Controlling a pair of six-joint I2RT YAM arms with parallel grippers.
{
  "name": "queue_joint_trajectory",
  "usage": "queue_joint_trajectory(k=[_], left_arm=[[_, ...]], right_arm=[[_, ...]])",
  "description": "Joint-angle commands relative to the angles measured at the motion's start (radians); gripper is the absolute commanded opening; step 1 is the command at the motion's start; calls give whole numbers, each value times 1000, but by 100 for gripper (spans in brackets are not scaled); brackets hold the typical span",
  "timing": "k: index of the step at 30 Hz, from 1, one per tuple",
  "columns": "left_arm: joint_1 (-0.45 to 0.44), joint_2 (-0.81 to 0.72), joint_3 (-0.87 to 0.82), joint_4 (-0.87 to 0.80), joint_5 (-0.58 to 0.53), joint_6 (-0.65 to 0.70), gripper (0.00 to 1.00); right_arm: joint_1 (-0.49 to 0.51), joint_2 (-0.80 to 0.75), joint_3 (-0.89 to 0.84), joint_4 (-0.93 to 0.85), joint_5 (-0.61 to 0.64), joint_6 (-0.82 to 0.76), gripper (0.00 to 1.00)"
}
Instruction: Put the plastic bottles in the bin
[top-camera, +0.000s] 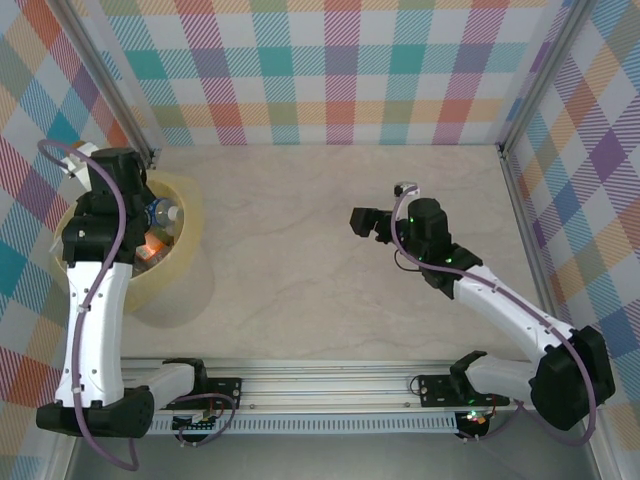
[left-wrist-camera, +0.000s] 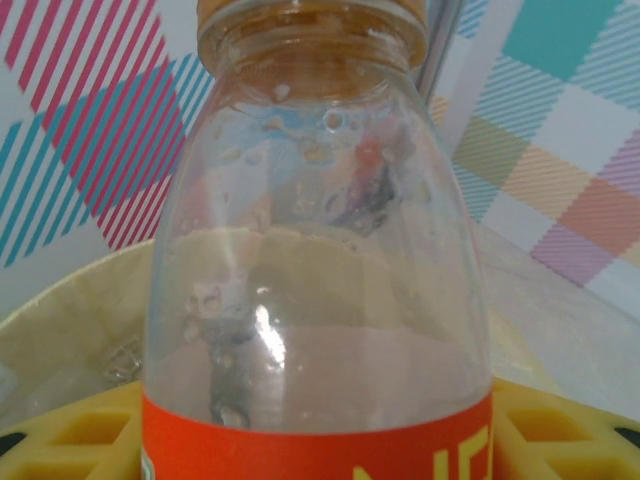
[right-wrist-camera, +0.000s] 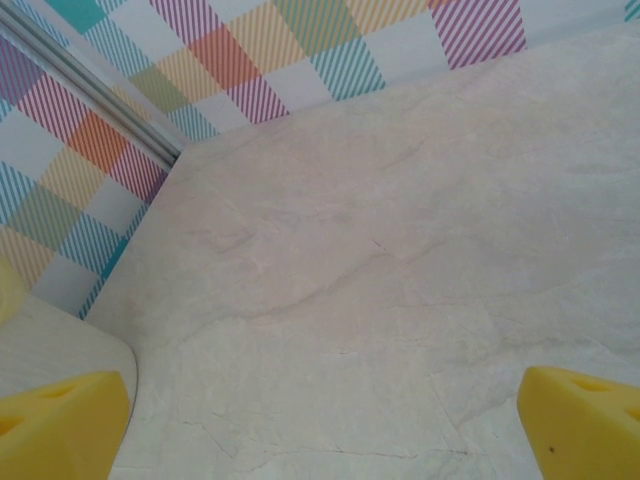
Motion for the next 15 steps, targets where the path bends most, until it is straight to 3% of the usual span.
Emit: queue_joint_trajectory(k=[1,8,15], left_arm=[[20,-9,-22,92,-9,-145,42],[26,-9,-77,63,-144,-398,42],[28,-48,-145,28,-183,-489,46]], right_arm=[[-3,13,13,52,-21,-8,100],[-3,41,87,-4,-56,-44,100],[-3,54,144,-27,-84,-39,100]])
